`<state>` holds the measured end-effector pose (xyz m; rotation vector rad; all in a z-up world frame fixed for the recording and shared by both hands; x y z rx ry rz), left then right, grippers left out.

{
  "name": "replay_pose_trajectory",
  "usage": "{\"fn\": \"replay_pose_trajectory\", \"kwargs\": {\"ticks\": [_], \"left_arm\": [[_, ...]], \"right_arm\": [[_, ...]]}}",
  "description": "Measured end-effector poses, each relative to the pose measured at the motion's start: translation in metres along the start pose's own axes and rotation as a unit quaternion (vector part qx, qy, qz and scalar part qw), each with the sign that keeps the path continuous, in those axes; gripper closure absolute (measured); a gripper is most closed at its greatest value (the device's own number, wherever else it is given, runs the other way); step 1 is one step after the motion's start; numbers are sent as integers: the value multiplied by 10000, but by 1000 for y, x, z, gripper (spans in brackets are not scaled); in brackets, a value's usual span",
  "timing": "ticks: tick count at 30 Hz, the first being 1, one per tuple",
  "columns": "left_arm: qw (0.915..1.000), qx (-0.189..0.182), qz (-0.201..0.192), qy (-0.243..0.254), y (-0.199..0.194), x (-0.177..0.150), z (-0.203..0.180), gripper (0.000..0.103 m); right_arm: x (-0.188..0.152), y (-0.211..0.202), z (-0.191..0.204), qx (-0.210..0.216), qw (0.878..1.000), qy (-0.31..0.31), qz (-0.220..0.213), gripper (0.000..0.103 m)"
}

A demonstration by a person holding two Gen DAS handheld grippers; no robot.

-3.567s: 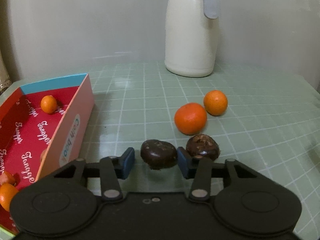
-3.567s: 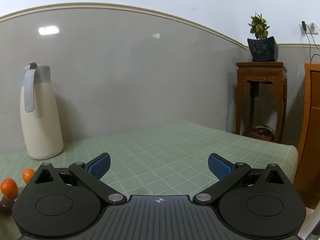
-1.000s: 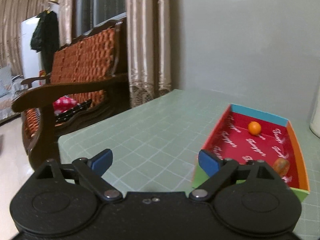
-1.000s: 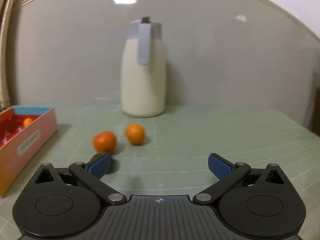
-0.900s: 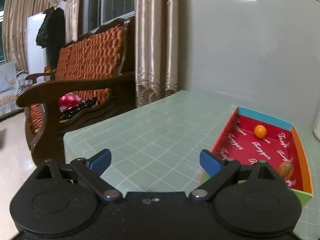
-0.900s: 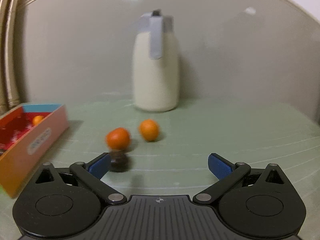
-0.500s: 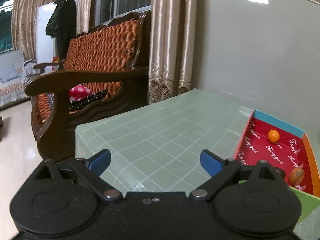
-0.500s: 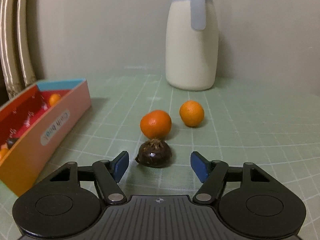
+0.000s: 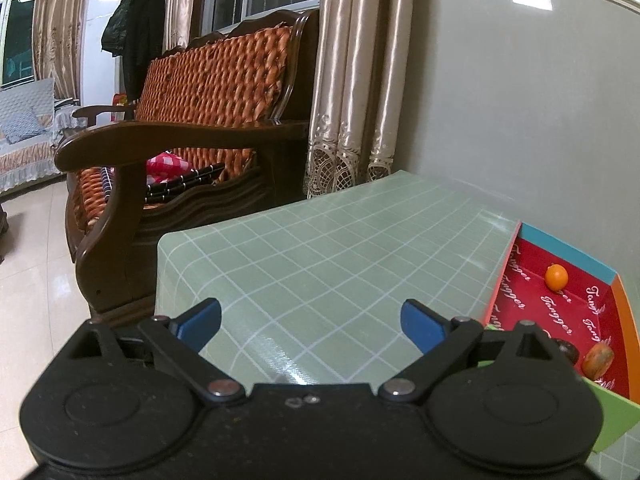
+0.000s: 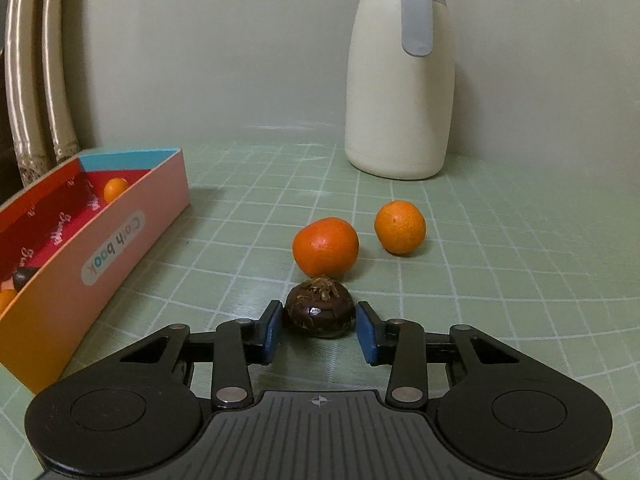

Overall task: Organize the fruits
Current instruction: 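Carry the chestnut into the red box and open the right gripper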

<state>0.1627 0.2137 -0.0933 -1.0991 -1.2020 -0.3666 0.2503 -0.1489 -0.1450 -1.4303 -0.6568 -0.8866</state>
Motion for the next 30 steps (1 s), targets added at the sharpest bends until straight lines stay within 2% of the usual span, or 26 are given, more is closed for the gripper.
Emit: {"fn": "replay_pose_trajectory", "kwargs": {"ticks": [4,8,15,21,30], "left_arm": [[10000,16,24,-53,1,0,3,12],[9999,59,52,-101,2,1,5,12],[9997,80,89,-211,2,1,10,12],[9991,118,187,-365,5,0,19,12],[9983,138,222,-516,6,1,27,11]], "right_arm": [[0,-7,0,119,9998,95,-120,64],[7,-26,13,423,9981,98,-443,64],[29,-61,70,1260,9868,-253,-985,64],[32,-61,135,1742,9783,-734,-854,64],[18,-48,199,2026,9718,-1117,-454,63]]}}
Point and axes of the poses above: each gripper's, at about its wrist camera, not at the fingertips, and y roughly the way its jaws point, z to its left, x to its top, the point moved 8 cm from there along y, roughly the way its jaws point, and after that the axes turned 2 degrees about y, right-handed, at the moved point
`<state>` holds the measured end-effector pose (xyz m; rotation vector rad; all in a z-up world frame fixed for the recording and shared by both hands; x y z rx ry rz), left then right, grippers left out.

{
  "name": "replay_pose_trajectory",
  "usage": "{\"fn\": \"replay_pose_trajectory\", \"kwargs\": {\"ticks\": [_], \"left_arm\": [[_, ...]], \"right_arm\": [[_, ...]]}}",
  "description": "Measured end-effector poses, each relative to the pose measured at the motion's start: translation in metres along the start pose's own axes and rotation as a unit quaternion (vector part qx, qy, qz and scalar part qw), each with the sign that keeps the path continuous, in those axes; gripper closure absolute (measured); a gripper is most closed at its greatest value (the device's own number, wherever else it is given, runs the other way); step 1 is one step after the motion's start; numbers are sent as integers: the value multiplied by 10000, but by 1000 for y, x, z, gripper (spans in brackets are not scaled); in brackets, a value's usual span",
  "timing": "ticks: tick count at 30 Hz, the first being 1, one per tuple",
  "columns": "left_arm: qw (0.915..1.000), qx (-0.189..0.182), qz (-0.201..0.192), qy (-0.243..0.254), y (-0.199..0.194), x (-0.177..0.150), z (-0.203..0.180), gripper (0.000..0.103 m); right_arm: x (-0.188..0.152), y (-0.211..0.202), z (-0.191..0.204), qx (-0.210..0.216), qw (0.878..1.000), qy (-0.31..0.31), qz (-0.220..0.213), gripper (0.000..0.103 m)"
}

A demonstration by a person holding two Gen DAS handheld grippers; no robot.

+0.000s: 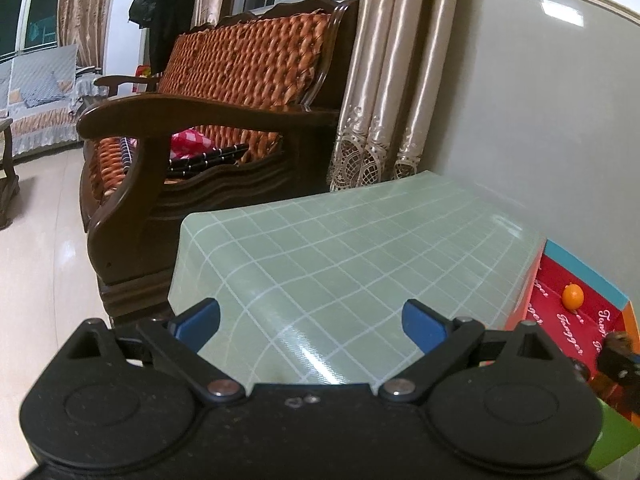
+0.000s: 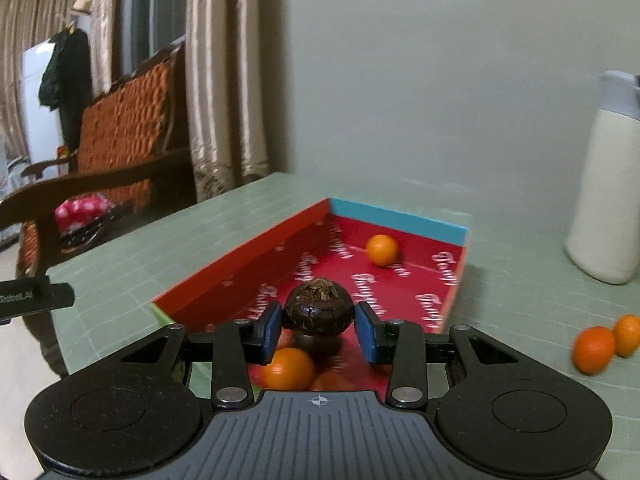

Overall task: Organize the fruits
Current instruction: 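Carry the chestnut into the red box and open the right gripper, then grasp the larger tangerine with the left gripper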

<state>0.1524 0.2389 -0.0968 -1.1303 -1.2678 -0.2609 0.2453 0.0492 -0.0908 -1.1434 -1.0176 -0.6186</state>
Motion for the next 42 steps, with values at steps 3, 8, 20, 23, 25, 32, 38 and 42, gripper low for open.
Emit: {"fn": "replay_pose_trajectory", "kwargs": {"ticks": [3,8,20,23,25,32,38,42], "left_arm": [[10000,-3,33,-21,1,-1,1,11],[10000,-10,12,25,0,-1,-2,11],[9992,-63,-148,356,-6,-3,-20,11],[9982,-88,-226,542,-8,-4,-30,11],[9974,-122,-278,649,-10,-5,-37,11],[9916,-416,-500,1121,-21,-13,-68,10],[9788,-852,-744,1706,-36,-25,-113,10],[9665,-1256,-823,2082,-50,-37,-148,10]], "right_arm": [[1,5,10,-60,9997,-216,22,43],[9,-13,3,-171,9991,-184,-340,37],[4,-63,-74,-1019,9928,335,-534,37],[-7,-77,-99,-1324,9886,495,-514,33],[-15,-84,-117,-1588,9842,594,-515,27],[-47,-104,-178,-2581,9591,1043,-508,25],[-67,-126,-225,-3401,9272,1487,-497,16],[-72,-147,-250,-3973,9018,1606,-565,11]]}}
Point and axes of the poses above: each gripper's, at about its wrist camera, not at the fingertips, and y roughly the way its jaws point, z to its left, x to its top, the point moved 8 cm from there along y, roughly the way its jaws point, and after that the axes turned 2 degrees about y, right-handed, at the moved point
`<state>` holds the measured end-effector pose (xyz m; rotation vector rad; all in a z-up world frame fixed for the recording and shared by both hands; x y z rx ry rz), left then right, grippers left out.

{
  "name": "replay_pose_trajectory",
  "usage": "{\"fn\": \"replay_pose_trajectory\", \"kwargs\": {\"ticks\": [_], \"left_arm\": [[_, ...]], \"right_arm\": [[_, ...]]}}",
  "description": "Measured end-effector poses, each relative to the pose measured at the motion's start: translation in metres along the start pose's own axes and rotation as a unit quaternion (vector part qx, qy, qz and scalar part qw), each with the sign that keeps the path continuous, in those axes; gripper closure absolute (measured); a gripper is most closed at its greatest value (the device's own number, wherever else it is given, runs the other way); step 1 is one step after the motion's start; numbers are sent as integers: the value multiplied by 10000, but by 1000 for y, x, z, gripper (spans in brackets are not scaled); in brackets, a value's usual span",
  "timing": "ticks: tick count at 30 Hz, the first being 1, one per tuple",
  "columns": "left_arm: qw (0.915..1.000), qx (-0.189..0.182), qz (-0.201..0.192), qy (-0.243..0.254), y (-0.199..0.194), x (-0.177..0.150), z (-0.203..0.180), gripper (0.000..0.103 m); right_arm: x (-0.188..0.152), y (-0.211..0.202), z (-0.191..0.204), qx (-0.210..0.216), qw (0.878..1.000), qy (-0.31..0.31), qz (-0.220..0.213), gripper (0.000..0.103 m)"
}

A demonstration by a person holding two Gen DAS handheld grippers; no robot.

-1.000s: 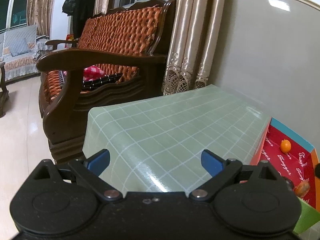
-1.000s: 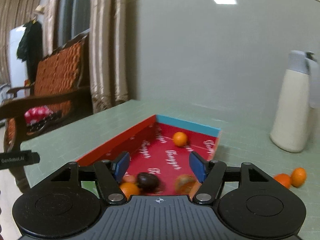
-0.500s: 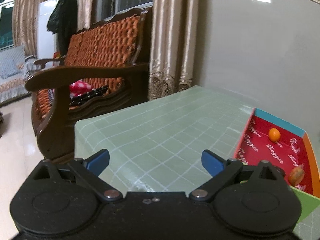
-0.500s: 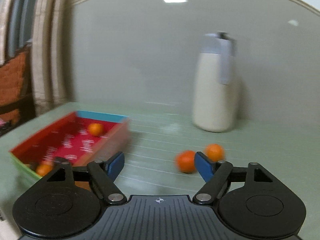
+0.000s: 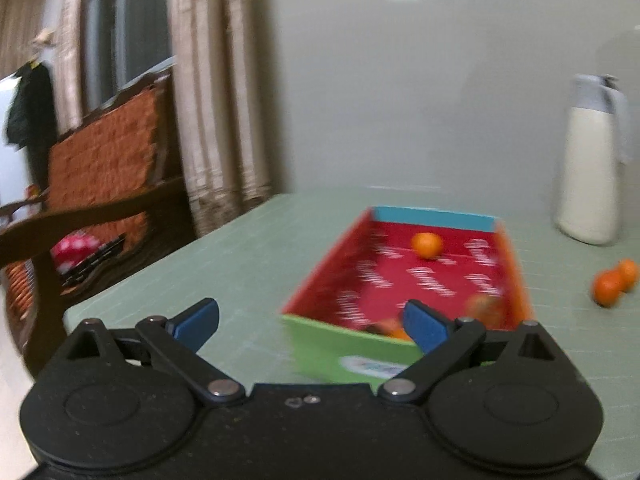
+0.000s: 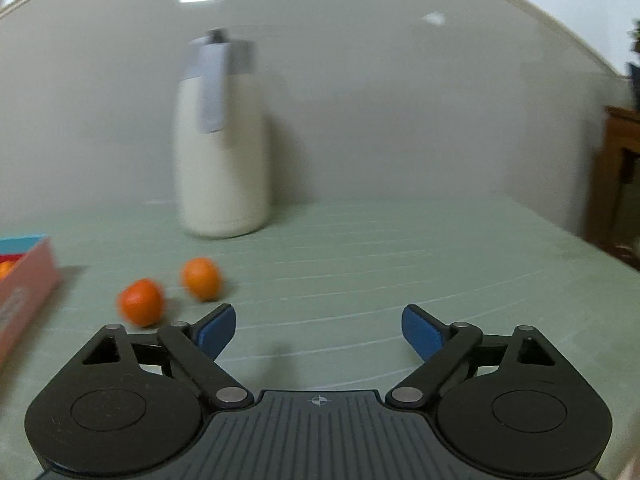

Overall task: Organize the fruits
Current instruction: 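Grasp the larger tangerine with the left gripper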

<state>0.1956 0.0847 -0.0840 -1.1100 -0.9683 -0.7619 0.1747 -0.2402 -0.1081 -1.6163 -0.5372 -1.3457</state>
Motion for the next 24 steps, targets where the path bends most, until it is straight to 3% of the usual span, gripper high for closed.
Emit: {"fn": "replay_pose_trajectory", "kwargs": {"ticks": [6,12,24], "left_arm": [[9968,-633,-162,457,-11,9,-63,10],[9845,-1353,-298,1075,-19,17,-129,10],[9601,-2067,-187,1875,-10,13,-211,15]], "right_arm": [[5,-2,-36,-562,9983,101,-134,6],[4,-5,-66,-969,9950,220,-118,5],[4,-12,-92,-1432,9889,200,-351,4]]}}
Point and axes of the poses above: each gripper's, at about its wrist camera, not at the fingertips, and y roughly the way its jaws point, z to its left, x to its top, the point moved 8 cm from there along y, roughly the way its jaws point, and after that the axes turned 2 degrees about y, right-handed, at the moved point
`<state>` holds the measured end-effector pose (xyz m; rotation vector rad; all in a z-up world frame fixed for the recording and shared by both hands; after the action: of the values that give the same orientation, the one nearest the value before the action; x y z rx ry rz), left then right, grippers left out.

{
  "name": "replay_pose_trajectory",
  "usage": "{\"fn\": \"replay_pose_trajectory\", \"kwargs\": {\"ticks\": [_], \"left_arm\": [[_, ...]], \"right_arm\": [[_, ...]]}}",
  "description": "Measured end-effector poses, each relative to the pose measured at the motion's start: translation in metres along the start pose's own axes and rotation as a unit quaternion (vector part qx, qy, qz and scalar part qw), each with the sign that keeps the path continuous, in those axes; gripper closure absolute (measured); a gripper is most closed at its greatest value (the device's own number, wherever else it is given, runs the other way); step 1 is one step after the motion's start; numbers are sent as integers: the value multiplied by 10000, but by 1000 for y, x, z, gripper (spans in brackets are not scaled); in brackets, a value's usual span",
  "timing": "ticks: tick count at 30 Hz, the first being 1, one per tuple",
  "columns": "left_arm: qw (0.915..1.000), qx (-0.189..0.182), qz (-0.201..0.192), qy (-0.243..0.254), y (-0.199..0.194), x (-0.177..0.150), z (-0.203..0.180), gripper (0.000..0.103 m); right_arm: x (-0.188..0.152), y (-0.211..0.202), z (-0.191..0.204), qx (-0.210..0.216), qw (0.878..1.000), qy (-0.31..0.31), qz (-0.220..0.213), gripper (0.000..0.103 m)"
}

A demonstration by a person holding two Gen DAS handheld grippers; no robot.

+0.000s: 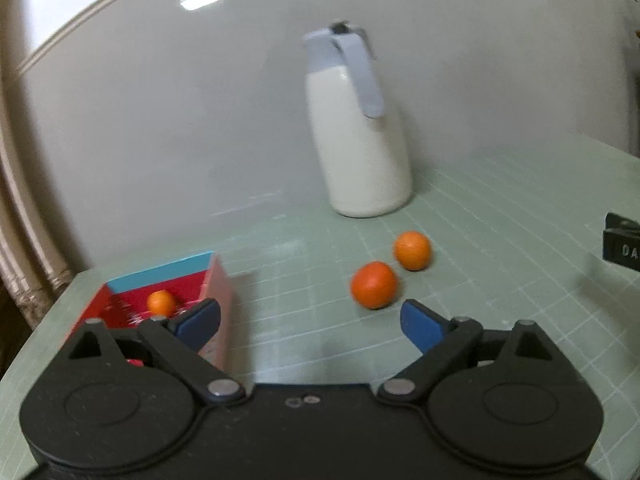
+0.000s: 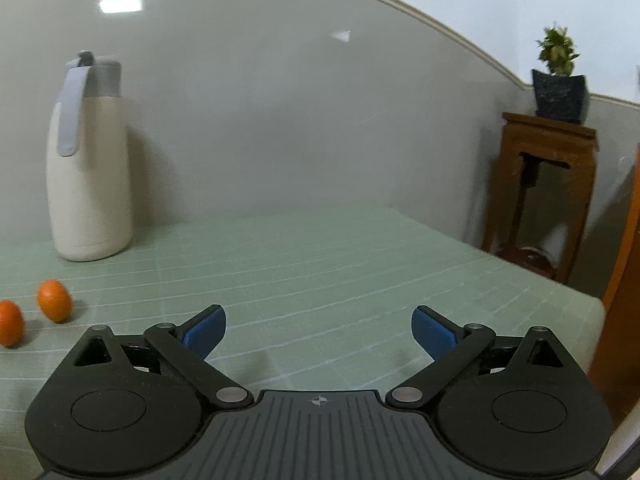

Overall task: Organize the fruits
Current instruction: 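Grasp the larger tangerine with the left gripper, then carry the tangerine into the red box and open the left gripper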

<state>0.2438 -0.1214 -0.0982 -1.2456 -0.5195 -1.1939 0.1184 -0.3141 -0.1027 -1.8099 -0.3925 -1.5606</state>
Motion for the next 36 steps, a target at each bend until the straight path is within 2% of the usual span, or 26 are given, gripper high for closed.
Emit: {"fn": "replay_pose_trajectory", "kwargs": {"ticks": [3,9,16,21,27,29,31,36], "left_arm": [[9997,-191,90,90,13,3,-9,22],[9979,-550,254,224,39,7,-25,25],[9961,-751,452,116,69,7,-30,35],[9952,-807,545,-20,85,9,-32,37],[9933,-903,710,-141,100,8,-33,51],[9923,-953,773,-143,103,7,-34,64],[9927,-927,765,-131,104,6,-34,69],[9933,-880,743,-83,103,7,-35,70]], "right_arm": [[0,0,-8,-162,9998,1,-65,4],[5,0,-21,-382,9990,40,-207,4],[7,2,-20,-308,9994,23,-173,4],[7,4,-22,-225,9996,14,-167,4],[6,7,-25,-138,9998,41,-132,4],[7,6,-25,-112,9998,40,-138,4],[7,6,-25,-69,9999,15,-139,4],[6,6,-22,-9,9999,-27,-130,4]]}}
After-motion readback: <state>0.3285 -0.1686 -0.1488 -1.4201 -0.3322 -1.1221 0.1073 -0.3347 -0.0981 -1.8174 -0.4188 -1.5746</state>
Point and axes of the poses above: each gripper's, at about its wrist camera, not at the fingertips, and y roughly the way its jaws point, z to its left, x to its top, the point moved 8 cm from there along y, roughly the way its jaws point, and after that the axes turned 2 degrees about y, right-handed, at the moved point
